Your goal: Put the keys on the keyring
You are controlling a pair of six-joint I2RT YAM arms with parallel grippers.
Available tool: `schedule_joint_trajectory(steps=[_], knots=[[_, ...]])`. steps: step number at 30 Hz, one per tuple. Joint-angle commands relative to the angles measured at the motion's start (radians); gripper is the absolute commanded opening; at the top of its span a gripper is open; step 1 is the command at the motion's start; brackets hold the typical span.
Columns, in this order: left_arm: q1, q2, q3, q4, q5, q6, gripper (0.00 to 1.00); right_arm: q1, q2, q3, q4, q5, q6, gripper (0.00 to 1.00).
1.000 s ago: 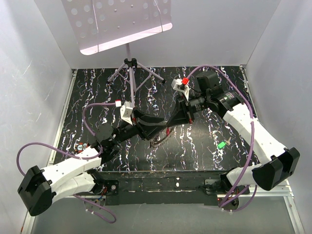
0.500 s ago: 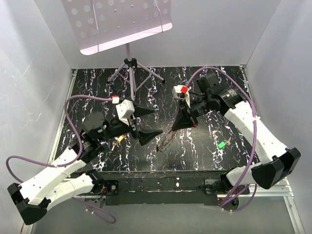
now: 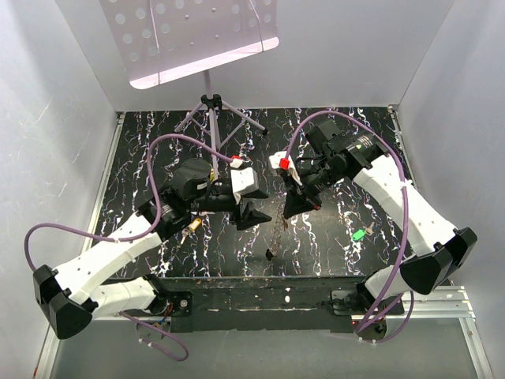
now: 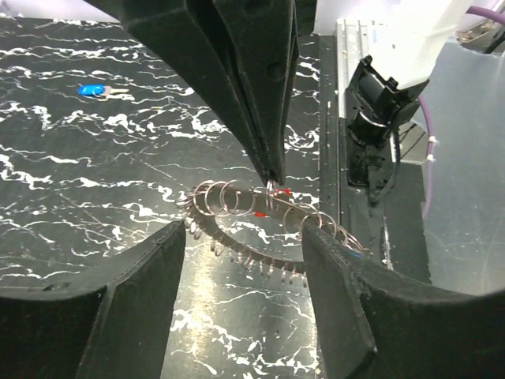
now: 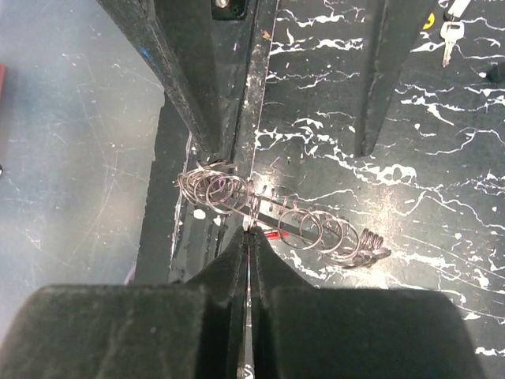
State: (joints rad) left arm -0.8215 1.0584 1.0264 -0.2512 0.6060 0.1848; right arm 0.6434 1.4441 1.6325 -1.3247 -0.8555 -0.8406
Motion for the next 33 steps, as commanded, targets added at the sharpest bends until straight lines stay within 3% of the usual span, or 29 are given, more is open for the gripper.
schedule_joint_trajectory(steps=[1,9,33], knots=[[0.002,0.02,0.017,0.064,0.078,-0.047,0.57,0.012,0.001,0.038,-0.111,0.004,-0.032,0.01],[0.002,0.054,-0.032,0.2,0.11,-0.165,0.48,0.018,0.004,0.027,-0.1,0.001,-0.031,0.01],[0.001,0.117,-0.06,0.23,0.118,-0.228,0.33,0.016,-0.004,0.038,-0.071,-0.028,0.001,0.01]])
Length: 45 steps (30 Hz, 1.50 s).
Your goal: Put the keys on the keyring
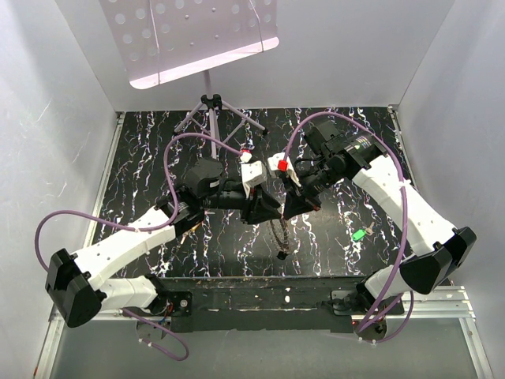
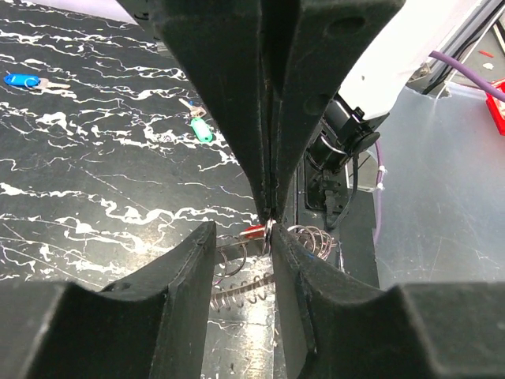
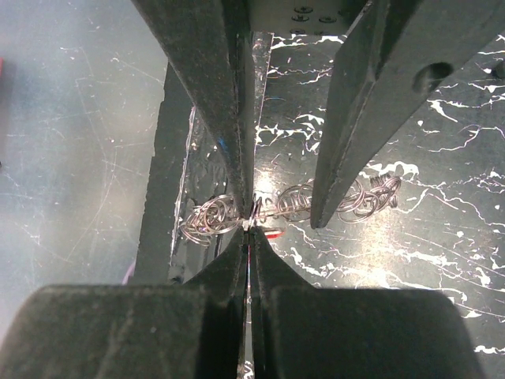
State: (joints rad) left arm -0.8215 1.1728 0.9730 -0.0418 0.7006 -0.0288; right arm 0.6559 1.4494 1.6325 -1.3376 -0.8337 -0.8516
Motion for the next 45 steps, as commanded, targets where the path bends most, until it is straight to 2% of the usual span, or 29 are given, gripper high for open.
schedule_joint_trajectory(steps=[1,9,13,20,22,24,25,29,32,36,41,45], knots=[[-0.001,0.007,-0.008,0.022,0.028,-0.017,0.32,0.004,-0.009,0.038,-0.058,-0.051,0.014,0.01],[-0.001,0.022,0.0,0.023,0.063,-0.025,0.17,0.004,-0.009,0.038,-0.055,-0.058,0.019,0.01],[-0.001,0.027,0.004,0.005,0.088,-0.019,0.0,0.004,-0.011,0.038,-0.052,-0.056,0.022,0.01],[-0.001,-0.004,0.026,-0.066,0.045,0.012,0.0,0.001,-0.02,0.036,-0.022,-0.067,0.062,0.01],[-0.001,-0.044,0.0,-0.011,0.001,-0.014,0.0,-0.01,-0.023,0.044,-0.018,-0.085,0.074,0.14],[-0.001,-0.096,-0.046,0.089,-0.047,-0.057,0.0,-0.03,-0.03,0.061,-0.028,-0.111,0.077,0.31],[-0.002,-0.12,-0.074,0.132,-0.067,-0.077,0.0,-0.048,-0.037,0.07,-0.034,-0.123,0.075,0.35],[-0.001,-0.223,-0.218,0.435,-0.166,-0.207,0.0,-0.16,-0.07,0.104,-0.049,-0.275,0.078,0.43],[-0.001,-0.263,-0.35,0.731,-0.258,-0.34,0.0,-0.219,-0.106,0.084,-0.006,-0.393,0.114,0.45],[-0.001,-0.243,-0.436,1.038,-0.354,-0.447,0.0,-0.222,-0.152,0.015,0.18,-0.488,0.259,0.46],[-0.001,-0.187,-0.425,1.236,-0.411,-0.536,0.0,-0.219,-0.181,-0.074,0.559,-0.571,0.655,0.44],[-0.001,-0.162,-0.415,1.324,-0.435,-0.589,0.0,-0.22,-0.173,-0.095,0.725,-0.558,0.871,0.43]])
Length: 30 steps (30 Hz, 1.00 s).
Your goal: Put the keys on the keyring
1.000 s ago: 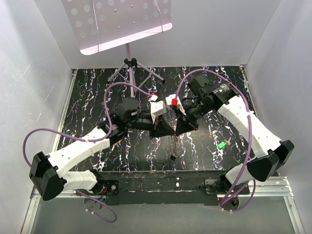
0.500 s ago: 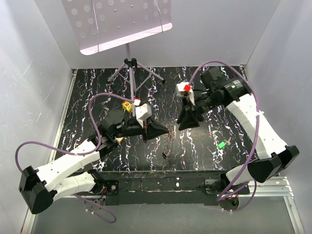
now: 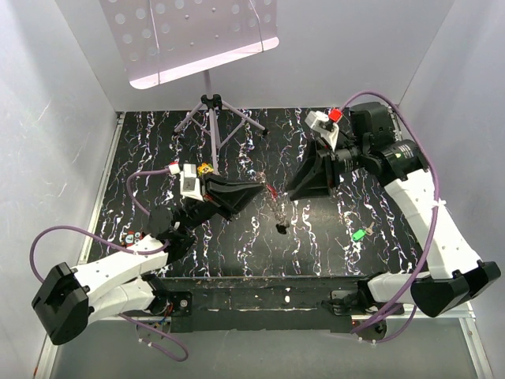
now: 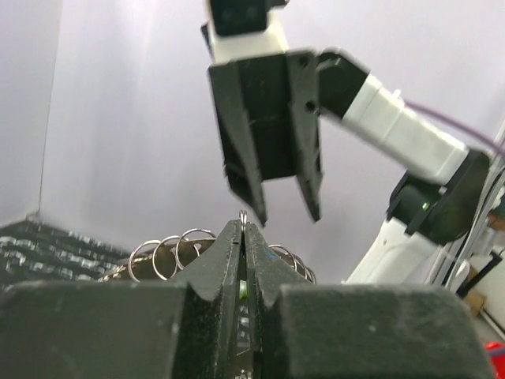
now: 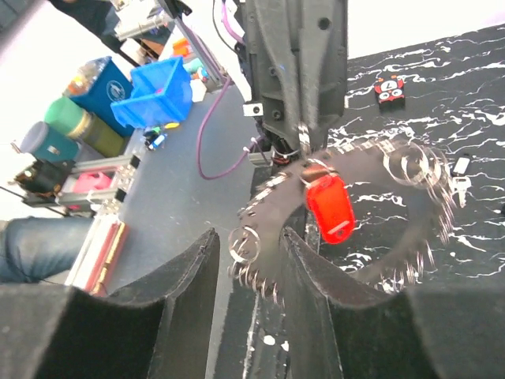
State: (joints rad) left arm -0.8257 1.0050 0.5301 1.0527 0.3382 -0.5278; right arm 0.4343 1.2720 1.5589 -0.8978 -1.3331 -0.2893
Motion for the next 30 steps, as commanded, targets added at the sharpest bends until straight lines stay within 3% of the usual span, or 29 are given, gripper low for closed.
schedule_joint_trajectory(steps=[1,7,12,18,23,30], knots=[[0.003,0.009,0.031,0.234,-0.071,-0.096,0.0,0.001,0.003,-0.036,0.324,-0.051,0.356,0.43],[0.003,0.003,0.033,0.21,-0.05,-0.097,0.0,0.001,-0.008,-0.123,0.64,-0.094,0.703,0.42],[0.002,0.015,0.036,0.202,-0.031,-0.101,0.0,0.003,0.01,-0.085,0.657,-0.089,0.725,0.42],[0.003,0.037,0.048,0.202,0.027,-0.115,0.0,0.026,0.029,-0.045,0.567,-0.057,0.606,0.38],[0.003,0.046,0.07,0.198,0.084,-0.123,0.0,0.053,0.026,-0.028,0.444,-0.022,0.445,0.22],[0.003,0.044,0.088,0.182,0.119,-0.123,0.0,0.063,0.009,-0.033,0.33,0.026,0.292,0.21]])
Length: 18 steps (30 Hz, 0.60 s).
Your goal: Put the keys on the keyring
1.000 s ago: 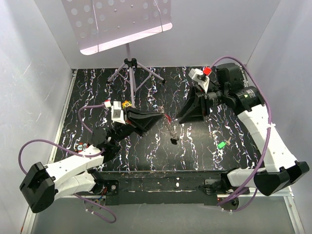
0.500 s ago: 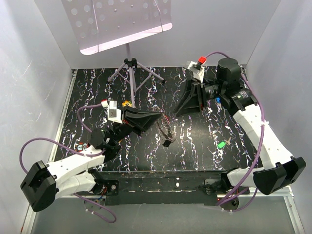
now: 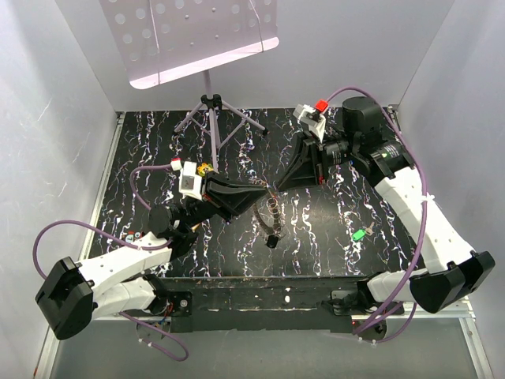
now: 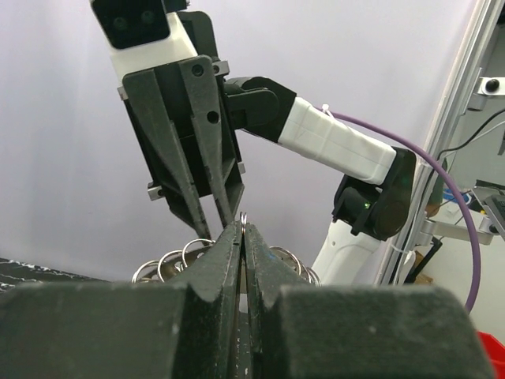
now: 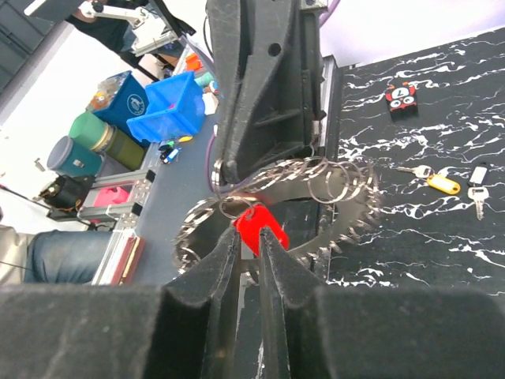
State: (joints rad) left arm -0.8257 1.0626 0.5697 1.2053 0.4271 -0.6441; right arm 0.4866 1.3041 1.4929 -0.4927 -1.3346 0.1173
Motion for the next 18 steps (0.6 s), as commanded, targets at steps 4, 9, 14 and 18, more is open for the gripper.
schedule_joint_trajectory(steps=[4,9,14,18], knots=[[0.003,-0.006,0.061,0.019,0.044,-0.008,0.0,0.036,-0.023,0.038,-0.113,0.049,-0.172,0.21],[0.002,0.013,0.079,0.02,0.079,-0.022,0.0,0.087,-0.025,0.049,-0.182,0.101,-0.257,0.21],[0.019,0.022,0.084,0.033,0.154,-0.061,0.0,0.086,-0.046,0.072,-0.274,0.124,-0.355,0.28],[0.066,0.048,0.119,0.053,0.255,-0.165,0.0,0.083,-0.062,0.124,-0.409,0.123,-0.513,0.35]])
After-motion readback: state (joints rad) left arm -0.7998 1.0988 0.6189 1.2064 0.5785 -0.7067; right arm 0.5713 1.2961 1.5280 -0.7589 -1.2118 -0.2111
